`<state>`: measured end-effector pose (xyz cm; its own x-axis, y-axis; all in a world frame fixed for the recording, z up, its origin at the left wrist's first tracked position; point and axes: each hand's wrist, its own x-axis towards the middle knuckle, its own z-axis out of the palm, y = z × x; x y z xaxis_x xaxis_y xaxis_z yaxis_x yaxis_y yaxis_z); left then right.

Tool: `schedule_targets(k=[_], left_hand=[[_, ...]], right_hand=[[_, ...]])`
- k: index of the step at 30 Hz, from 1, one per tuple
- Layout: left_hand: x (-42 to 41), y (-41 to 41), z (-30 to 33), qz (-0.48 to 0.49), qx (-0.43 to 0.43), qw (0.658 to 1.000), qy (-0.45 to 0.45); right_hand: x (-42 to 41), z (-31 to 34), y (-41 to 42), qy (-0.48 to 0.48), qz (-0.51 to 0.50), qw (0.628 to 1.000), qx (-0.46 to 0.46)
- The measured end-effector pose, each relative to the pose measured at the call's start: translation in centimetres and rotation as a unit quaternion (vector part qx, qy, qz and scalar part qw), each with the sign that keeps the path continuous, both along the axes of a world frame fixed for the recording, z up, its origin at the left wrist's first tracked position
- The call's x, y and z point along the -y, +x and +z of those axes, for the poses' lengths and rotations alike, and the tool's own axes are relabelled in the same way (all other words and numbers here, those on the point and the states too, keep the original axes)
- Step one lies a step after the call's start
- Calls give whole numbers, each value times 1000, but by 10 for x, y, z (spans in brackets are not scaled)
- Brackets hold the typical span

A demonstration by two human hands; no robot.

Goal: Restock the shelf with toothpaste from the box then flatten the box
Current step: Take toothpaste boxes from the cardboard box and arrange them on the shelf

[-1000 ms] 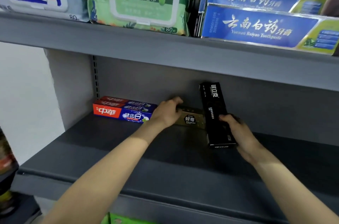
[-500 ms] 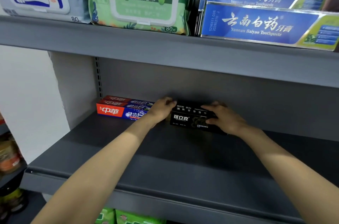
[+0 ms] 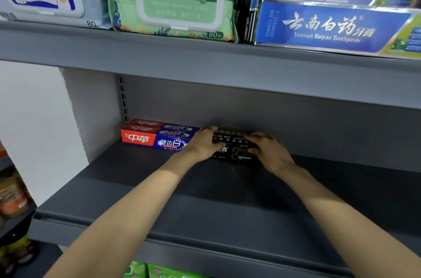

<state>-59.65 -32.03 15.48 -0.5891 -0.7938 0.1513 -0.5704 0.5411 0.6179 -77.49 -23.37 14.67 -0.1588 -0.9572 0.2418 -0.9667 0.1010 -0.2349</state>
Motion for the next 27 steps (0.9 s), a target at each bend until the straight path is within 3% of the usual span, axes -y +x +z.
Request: schedule_targets(k=[15,24,27], left_hand=[[3,0,-5,29,15,999,-24],[-12,0,-4,45,86,987,-128],[-32,10,4,50,81,980,-174]], right_hand=[[-4,-16,3,-61,-7,998,1],[-5,-5,15,-7,-23,1000,-19],[-20,-2,29,-53,-11,998,14]])
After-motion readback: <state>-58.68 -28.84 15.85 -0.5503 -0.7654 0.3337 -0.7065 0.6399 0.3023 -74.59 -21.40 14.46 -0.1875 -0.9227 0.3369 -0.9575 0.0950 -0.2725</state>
